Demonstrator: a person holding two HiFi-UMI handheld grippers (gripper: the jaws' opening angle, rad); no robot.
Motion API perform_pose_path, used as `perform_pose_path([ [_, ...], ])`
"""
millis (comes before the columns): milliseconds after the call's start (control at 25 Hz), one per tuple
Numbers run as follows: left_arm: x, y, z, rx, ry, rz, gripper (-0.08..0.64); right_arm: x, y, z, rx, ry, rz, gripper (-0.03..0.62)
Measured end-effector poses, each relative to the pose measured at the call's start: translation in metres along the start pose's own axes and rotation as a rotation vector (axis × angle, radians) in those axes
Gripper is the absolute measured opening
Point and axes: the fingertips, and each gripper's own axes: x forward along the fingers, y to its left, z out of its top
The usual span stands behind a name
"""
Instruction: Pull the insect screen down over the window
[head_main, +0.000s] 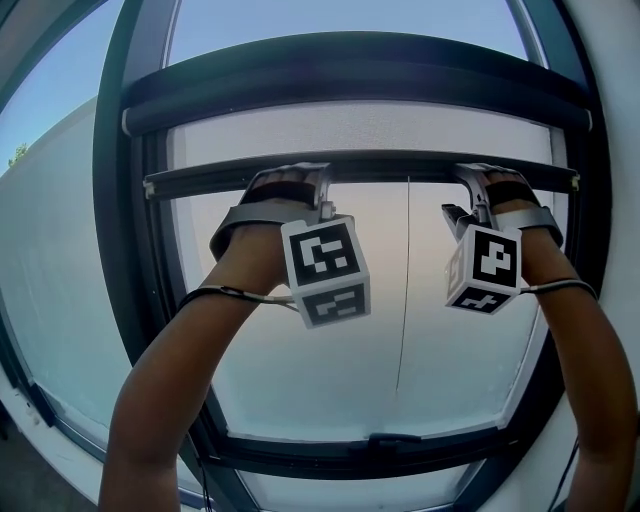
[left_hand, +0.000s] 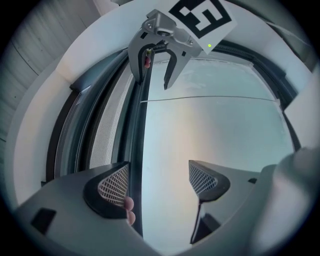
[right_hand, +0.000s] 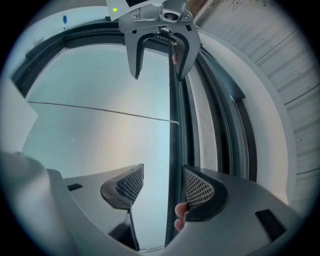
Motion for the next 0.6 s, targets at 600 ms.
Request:
perform_pose_path([
  [600, -0.016, -0.039, 0.006, -0.083, -0.110, -0.116, 0.359, -0.017, 0.040, 0.005, 0.027, 0.017, 0.087, 0.228],
])
